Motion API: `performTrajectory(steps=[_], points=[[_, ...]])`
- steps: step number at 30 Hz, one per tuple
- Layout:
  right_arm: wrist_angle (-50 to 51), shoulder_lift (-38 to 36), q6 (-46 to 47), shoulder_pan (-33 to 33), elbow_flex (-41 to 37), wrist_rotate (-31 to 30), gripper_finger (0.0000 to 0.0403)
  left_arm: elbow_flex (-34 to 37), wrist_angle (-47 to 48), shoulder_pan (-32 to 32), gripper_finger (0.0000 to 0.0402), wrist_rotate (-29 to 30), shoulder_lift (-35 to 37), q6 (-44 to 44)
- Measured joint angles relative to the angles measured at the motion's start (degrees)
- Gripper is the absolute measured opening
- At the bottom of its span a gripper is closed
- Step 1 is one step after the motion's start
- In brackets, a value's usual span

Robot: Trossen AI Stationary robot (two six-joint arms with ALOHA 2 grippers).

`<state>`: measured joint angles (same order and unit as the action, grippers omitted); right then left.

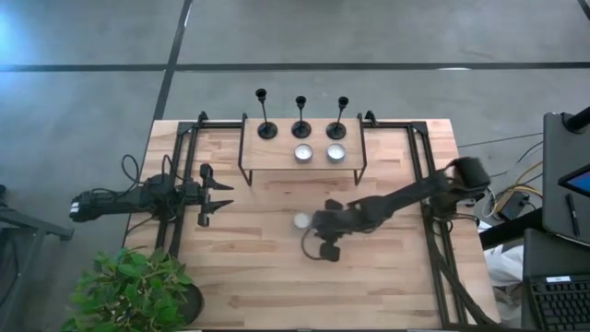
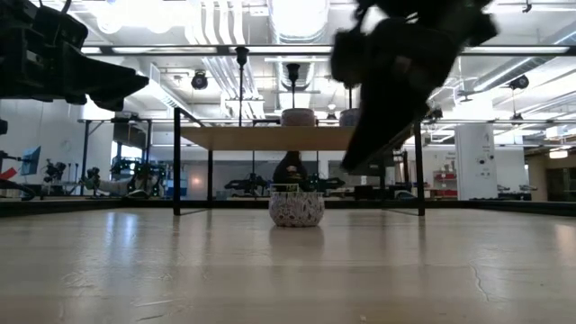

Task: Pick & Place candle stick holders
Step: Align the red scented candle with the other scented candle on the shelf

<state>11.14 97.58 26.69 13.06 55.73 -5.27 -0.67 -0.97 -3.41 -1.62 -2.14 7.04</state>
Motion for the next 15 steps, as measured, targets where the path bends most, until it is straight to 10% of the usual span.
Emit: performTrajectory(steps=[15], points=[[-7.3, -30.6, -5.5, -2.1, -24.4, -8.9, 0.0008, 0.0, -0.1, 0.0, 0.0181, 0.0, -0.2, 0.0]])
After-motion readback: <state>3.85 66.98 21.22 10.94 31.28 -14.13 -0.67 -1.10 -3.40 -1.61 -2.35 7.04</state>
